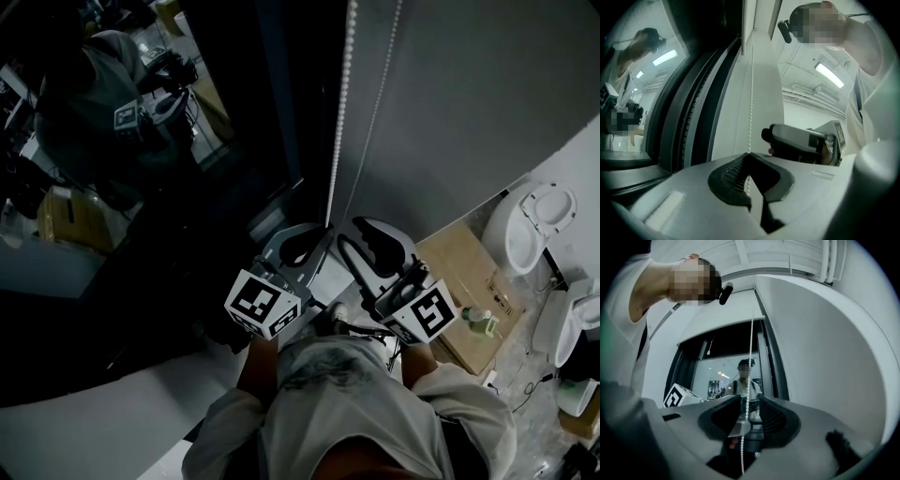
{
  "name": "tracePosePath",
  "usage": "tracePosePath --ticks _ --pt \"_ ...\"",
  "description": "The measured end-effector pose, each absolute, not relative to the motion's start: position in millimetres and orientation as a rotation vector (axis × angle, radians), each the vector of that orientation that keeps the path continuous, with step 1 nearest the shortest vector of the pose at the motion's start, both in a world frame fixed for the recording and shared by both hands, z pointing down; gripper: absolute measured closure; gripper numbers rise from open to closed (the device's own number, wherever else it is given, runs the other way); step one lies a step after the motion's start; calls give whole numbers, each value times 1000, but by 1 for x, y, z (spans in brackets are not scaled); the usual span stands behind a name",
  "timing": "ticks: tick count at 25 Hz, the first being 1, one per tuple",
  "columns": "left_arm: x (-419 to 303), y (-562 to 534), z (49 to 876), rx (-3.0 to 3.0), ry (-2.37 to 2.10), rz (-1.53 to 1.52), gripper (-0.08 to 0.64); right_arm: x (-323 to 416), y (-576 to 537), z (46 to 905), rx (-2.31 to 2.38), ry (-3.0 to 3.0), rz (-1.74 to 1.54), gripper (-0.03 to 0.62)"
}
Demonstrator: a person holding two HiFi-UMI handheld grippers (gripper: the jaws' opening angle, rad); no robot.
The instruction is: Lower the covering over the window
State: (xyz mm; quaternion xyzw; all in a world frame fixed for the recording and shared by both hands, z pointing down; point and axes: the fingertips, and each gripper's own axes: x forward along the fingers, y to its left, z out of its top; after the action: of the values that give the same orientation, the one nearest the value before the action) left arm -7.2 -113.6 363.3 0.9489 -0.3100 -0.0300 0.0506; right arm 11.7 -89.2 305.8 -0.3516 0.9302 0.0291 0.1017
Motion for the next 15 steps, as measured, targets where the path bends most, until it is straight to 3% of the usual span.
tracePosePath --ticks 15 --pt "-6 -107 368 2881 -954 -106 551 -13 -114 260 -954 2699 137 462"
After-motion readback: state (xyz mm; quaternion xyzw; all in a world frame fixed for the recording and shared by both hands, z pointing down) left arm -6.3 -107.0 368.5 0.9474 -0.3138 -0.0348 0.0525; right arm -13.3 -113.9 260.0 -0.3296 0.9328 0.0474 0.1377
